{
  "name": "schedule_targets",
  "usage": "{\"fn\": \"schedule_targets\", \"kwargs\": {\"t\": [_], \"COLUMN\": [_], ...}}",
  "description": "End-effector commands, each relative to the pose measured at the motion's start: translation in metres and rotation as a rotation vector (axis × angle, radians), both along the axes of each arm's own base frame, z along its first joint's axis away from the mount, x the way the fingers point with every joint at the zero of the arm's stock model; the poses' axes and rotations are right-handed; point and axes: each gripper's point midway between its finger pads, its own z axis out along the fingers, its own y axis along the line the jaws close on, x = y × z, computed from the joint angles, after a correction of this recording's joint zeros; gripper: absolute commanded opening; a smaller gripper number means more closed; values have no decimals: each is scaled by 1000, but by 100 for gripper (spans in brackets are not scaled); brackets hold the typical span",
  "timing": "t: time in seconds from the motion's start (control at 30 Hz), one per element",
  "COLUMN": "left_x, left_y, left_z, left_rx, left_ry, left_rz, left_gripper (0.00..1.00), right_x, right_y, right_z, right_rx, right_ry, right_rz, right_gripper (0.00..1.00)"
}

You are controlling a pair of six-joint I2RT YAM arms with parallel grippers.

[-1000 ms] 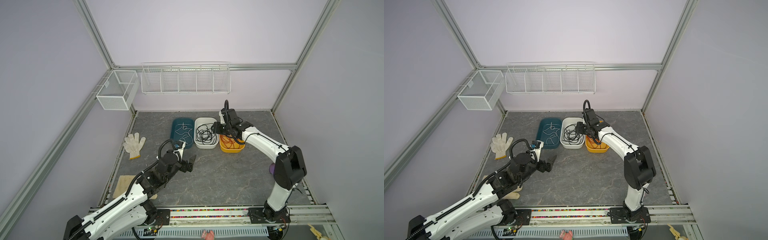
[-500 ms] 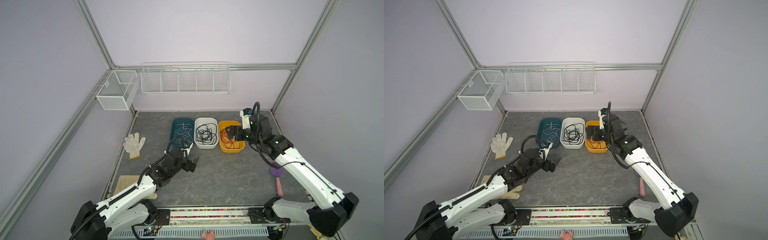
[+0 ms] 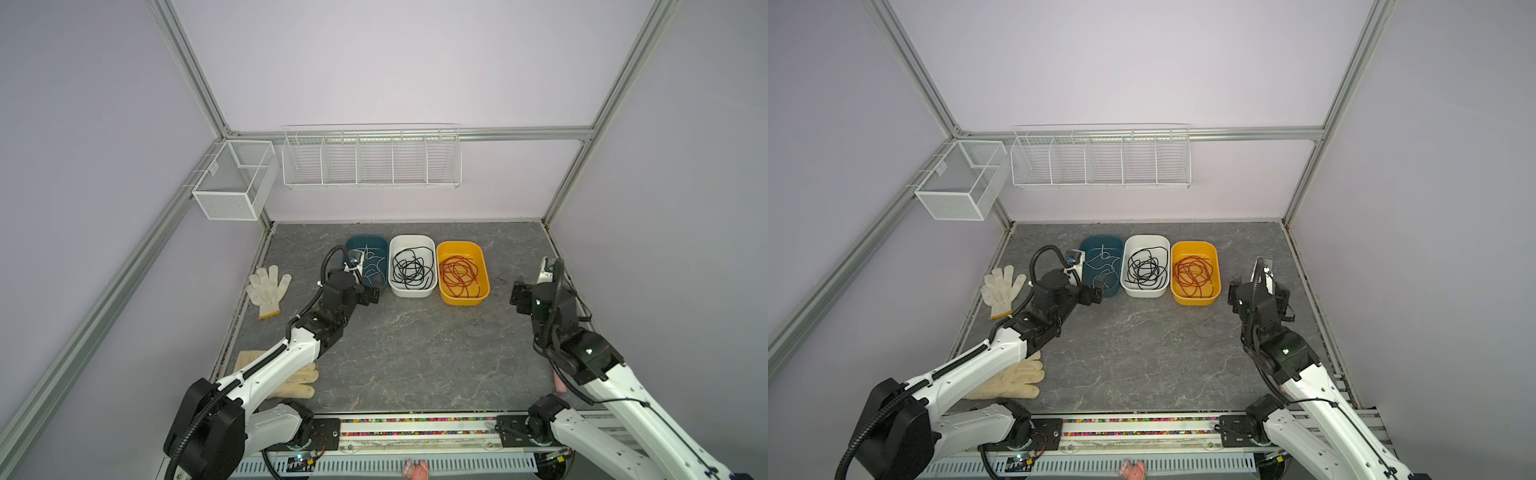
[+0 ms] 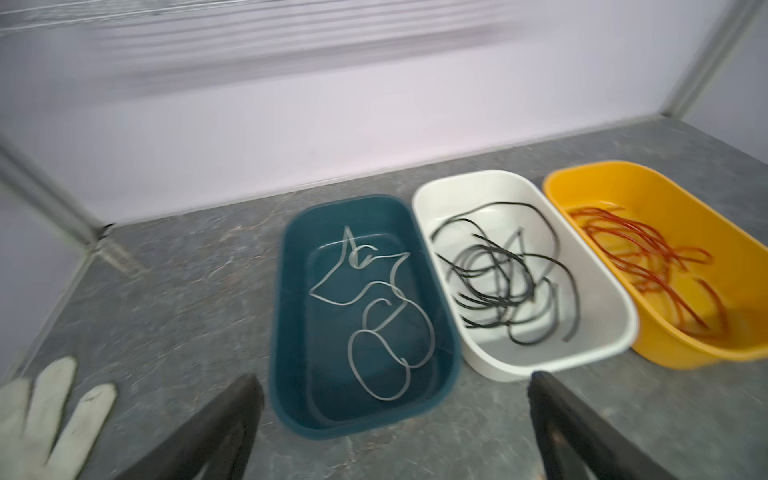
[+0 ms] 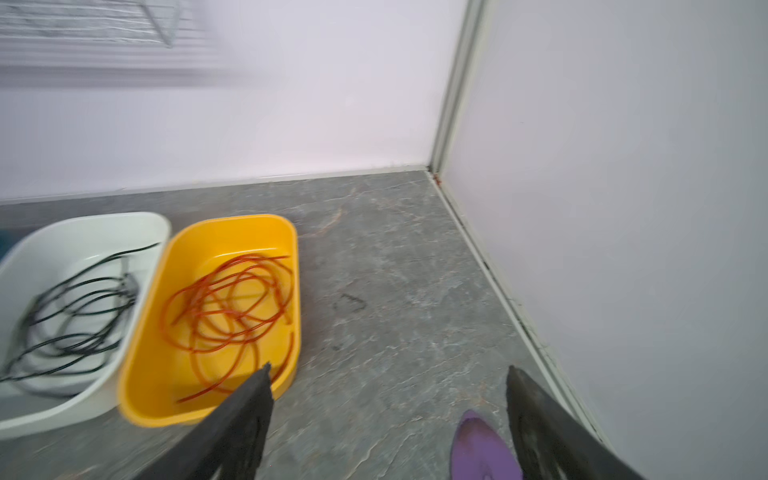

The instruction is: Untangle the cables

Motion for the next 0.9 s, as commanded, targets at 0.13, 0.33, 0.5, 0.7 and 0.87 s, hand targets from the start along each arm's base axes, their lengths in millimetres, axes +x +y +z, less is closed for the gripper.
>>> {"fn": "schedule_targets", "kwargs": {"t": [0.13,0.33,0.5,0.7,0.87], "left_x": [9,9,3,12,17], "left_y": [86,144,157,157,173], "left_z": [-23,-32,-57,-66,-66], "left_rx": [33,9,128,88,13], "left_ry": [-51,-37,-63,-92,-119], "left_rz": [334,507,533,499,517], "left_gripper": [99,99,99,99,99], "right_x": [21,45,67,83,97], "right_y": [-10,-16,-10,-29,-28], "right_z": [-38,-63,-85,-106,-119], "right_rx": [-33,-34,-63,-27,2], "right_ry": [-84,-40,-24,-43,-59], "right_rz": [19,31,122,74,114], "right_gripper": [89,89,89,89,89]}}
